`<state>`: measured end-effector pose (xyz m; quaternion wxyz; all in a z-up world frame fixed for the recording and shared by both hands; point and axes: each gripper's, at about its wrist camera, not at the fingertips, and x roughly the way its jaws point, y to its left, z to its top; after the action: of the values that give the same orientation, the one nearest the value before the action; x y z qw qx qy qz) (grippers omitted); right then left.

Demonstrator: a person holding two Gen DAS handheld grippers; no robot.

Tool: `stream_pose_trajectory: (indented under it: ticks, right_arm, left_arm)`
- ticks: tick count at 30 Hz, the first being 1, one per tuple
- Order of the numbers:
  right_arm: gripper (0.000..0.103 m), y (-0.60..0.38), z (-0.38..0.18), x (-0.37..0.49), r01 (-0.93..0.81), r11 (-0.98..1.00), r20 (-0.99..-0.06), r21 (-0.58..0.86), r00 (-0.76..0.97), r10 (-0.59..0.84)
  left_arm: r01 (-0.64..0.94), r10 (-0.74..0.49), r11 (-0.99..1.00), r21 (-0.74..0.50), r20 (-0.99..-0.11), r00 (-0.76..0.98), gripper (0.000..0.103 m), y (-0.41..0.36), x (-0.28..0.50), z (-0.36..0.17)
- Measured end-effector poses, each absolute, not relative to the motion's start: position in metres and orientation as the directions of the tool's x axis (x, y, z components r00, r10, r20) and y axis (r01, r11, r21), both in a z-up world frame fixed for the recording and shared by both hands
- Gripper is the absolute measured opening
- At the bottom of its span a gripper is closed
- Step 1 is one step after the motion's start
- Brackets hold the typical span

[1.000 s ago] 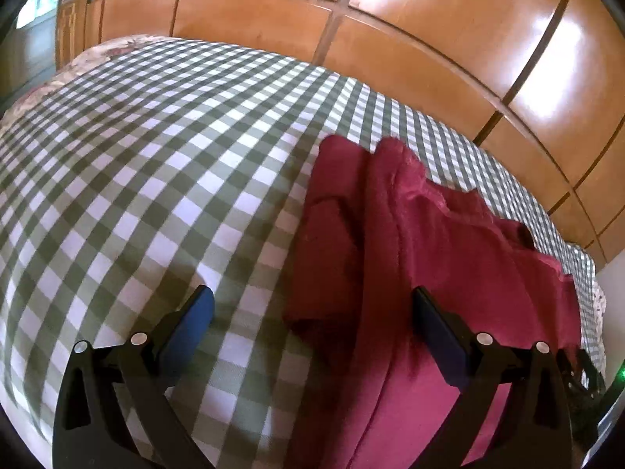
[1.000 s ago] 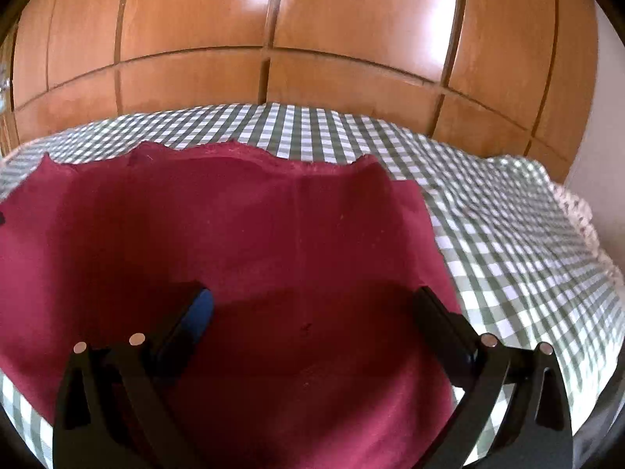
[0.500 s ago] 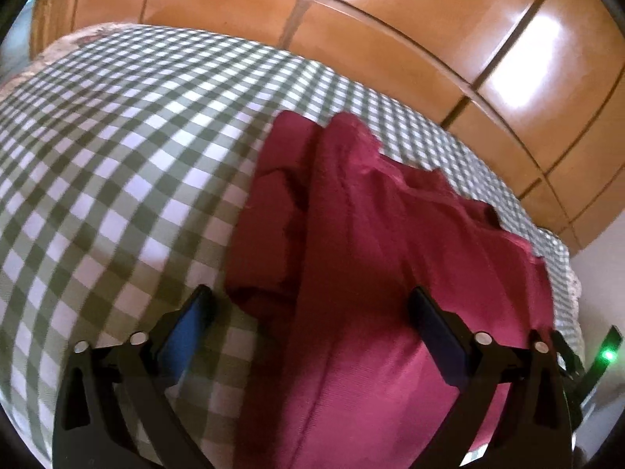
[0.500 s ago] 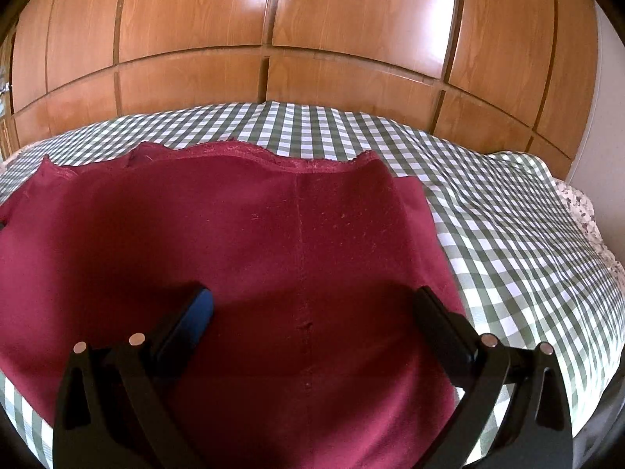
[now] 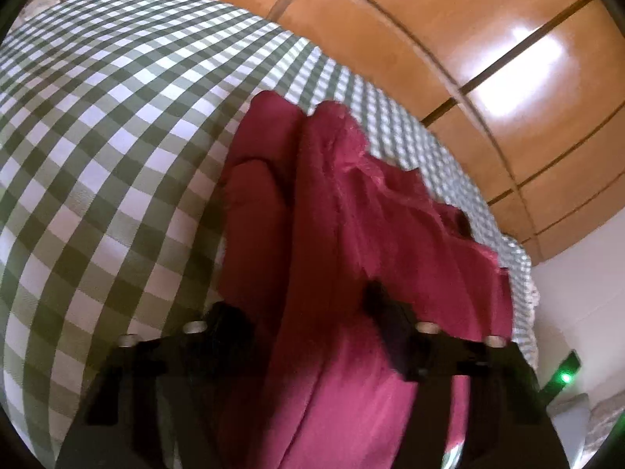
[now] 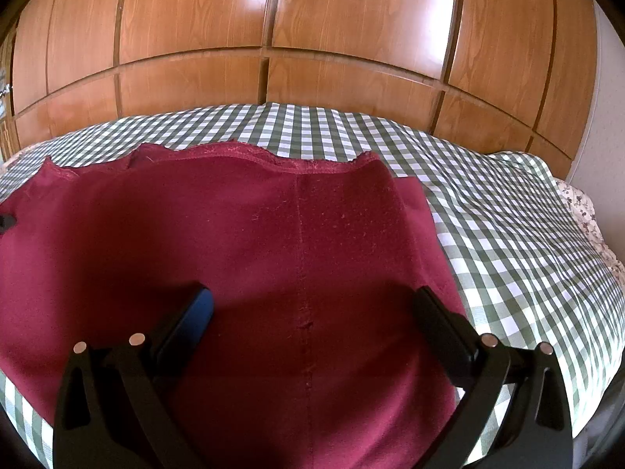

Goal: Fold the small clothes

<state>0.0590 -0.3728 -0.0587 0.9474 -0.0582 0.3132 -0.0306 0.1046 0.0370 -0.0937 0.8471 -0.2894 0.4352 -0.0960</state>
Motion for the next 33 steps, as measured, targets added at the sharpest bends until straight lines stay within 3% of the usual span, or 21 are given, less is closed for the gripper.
stream_pose_trajectory:
  ticks: [1, 4, 11, 18, 29, 33]
  right_arm:
    - [0.101, -0.372, -0.058, 0.058, 0.021, 0.992, -0.591, -0.126, 0.801, -0.092]
    - [0.101, -0.374, -0.053, 0.058, 0.005, 0.995, -0.607, -0.101, 0.792, -0.065]
    - [0.101, -0.391, -0.024, 0.043, 0.044, 0.995, -0.597, -0.087, 0.798, -0.087]
    - [0.101, -0.433, -0.035, 0.039, 0.150, 0.983, -0.674, -0.107, 0.716, -0.183]
    - [0.101, -0.479, -0.051, 0.025, 0.148, 0.989, -0.712, 0.024, 0.697, -0.087]
    - [0.101, -0.479, -0.062, 0.018, 0.168, 0.984, -0.675, 0.066, 0.733, -0.080]
  left_arm:
    - [-0.098, -0.426, 0.803, -0.588, -0.680, 0.597, 0.039, 0.037, 0.107, -0.094]
    - [-0.121, -0.449, 0.775, -0.620, -0.675, 0.586, 0.031, 0.037, 0.111, -0.090]
    - [-0.070, -0.473, 0.752, -0.655, -0.611, 0.635, 0.029, 0.035, 0.102, -0.062]
    - [0.034, -0.523, 0.735, -0.677, -0.534, 0.665, 0.027, 0.017, 0.095, -0.025]
    - [0.228, -0.638, 0.695, -0.682, -0.439, 0.632, 0.027, -0.053, 0.106, 0.034]
    - [0.296, -0.669, 0.694, -0.656, -0.437, 0.601, 0.027, -0.089, 0.112, 0.044]
